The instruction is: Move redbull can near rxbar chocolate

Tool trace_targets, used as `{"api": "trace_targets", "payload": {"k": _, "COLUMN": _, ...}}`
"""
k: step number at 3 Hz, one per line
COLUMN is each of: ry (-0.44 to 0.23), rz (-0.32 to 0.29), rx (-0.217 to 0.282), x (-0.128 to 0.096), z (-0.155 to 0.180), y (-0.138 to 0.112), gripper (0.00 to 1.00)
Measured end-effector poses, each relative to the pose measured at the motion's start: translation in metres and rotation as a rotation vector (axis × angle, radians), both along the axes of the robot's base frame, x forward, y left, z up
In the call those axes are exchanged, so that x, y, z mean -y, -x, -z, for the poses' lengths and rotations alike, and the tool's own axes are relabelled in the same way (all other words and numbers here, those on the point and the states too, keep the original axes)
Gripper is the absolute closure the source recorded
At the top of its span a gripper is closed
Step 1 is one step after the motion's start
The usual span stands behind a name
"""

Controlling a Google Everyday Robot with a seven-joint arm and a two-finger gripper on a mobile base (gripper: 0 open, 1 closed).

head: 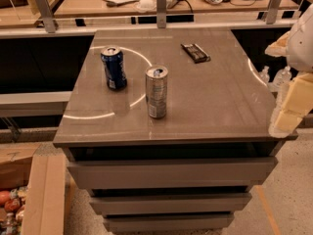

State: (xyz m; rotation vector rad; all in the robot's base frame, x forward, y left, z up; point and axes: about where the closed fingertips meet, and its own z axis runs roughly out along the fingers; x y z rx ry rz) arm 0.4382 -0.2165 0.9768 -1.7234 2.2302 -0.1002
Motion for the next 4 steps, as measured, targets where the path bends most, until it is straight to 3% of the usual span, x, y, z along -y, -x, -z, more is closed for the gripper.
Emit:
{"api": "trace_targets", "payload": {"k": 1, "ry": -0.006, "rz": 0.0, "rx": 0.006, "x": 0.0, "z": -0.001, "y": 0.0, "gripper": 0.0}}
{"api": "trace_targets", "payload": {"k": 2, "ry": -0.094, "rz": 0.0, "rx": 0.024, "x": -0.003, "z": 0.003, "y": -0.003, "gripper": 0.0}}
{"api": "trace_targets", "payload": {"k": 3, "ry": -0.275, "rz": -0.003, "rx": 0.058, "x": 0.002, "z": 0.034, "y": -0.017, "gripper": 0.0}}
{"api": "trace_targets", "payload": {"k": 4, "ry": -0.505, "rz": -0.058, "rx": 0.103, "x": -0.012, "z": 0.065, "y": -0.038, "gripper": 0.0}}
